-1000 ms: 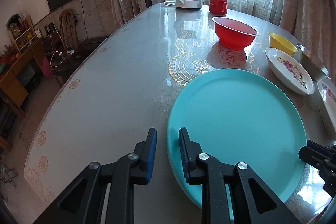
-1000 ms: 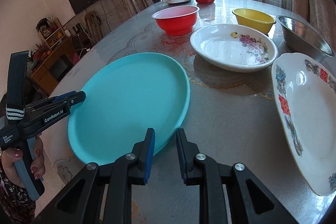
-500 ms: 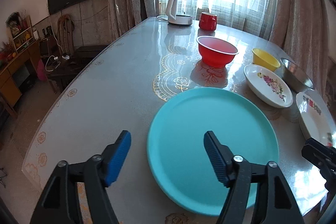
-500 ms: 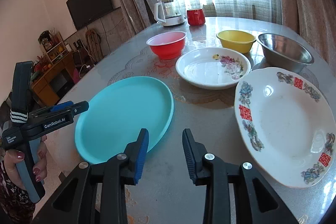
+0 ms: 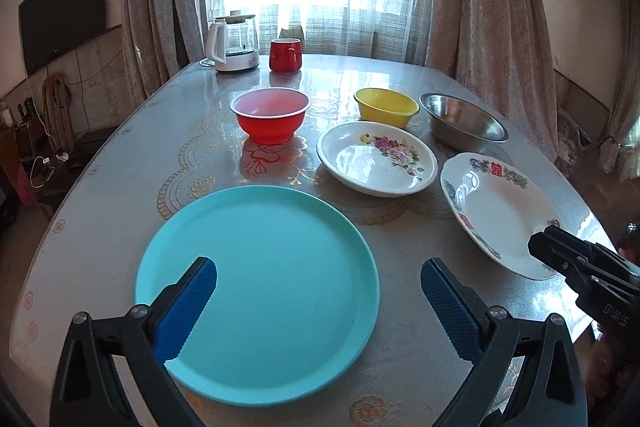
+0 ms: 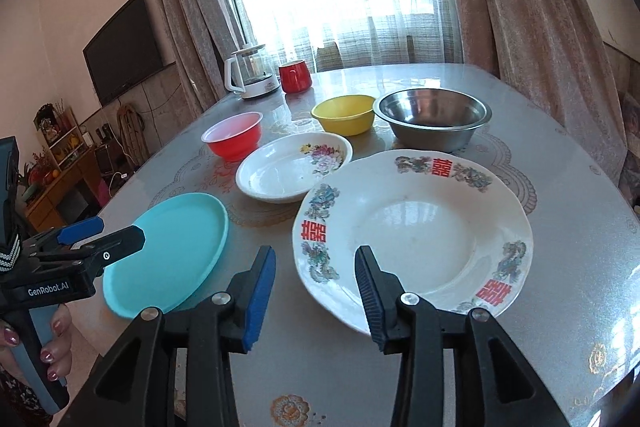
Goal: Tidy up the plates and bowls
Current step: 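Grasp the rim of the large white plate with the right tool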
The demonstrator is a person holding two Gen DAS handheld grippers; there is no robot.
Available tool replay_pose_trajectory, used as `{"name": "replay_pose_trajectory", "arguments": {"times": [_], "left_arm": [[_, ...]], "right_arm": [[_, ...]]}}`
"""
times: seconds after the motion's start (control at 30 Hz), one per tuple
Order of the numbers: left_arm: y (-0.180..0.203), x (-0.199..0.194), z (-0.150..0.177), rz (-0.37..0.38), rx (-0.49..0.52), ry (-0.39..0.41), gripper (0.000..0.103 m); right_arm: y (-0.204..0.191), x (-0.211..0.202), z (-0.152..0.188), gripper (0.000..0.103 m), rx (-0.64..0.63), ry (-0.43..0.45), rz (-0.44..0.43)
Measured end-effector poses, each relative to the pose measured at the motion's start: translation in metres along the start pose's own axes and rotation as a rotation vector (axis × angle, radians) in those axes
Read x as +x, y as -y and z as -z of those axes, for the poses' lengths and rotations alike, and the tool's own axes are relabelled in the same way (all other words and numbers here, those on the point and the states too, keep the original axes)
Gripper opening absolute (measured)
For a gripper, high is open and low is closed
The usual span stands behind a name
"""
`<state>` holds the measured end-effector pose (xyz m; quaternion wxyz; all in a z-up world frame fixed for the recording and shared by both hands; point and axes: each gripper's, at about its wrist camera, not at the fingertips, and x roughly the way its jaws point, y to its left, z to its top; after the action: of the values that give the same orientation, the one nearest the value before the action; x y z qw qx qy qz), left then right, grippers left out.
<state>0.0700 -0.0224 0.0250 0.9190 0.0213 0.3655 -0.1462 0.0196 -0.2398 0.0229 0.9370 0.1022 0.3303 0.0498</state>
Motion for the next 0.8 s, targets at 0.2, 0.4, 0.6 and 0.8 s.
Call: {"name": "replay_pose_trajectory", "arguments": {"times": [0.2, 0.4, 0.6, 0.8], "left_arm": [[0.026, 0.015, 0.007, 0.125, -0.03, -0.074, 0.103], [0.037, 0.033, 0.007, 0.217, -0.12, -0.172, 0.103], [0.063, 0.04, 0.007, 0.149, -0.014, -0.191, 0.103], [0.072, 0.04, -0.001, 0.178, 0.006, -0.151, 0.103]], "right_arm": [[0.038, -0.017, 0.004, 0.044, 0.064, 0.041, 0.096], [0.093, -0.016, 0.0, 0.049, 0.184, 0.055, 0.186], [0.141, 0.003, -0.006, 0.049, 0.292, 0.03, 0.211], [0.163, 0.025, -0.01, 0.049, 0.354, 0.02, 0.101]]}}
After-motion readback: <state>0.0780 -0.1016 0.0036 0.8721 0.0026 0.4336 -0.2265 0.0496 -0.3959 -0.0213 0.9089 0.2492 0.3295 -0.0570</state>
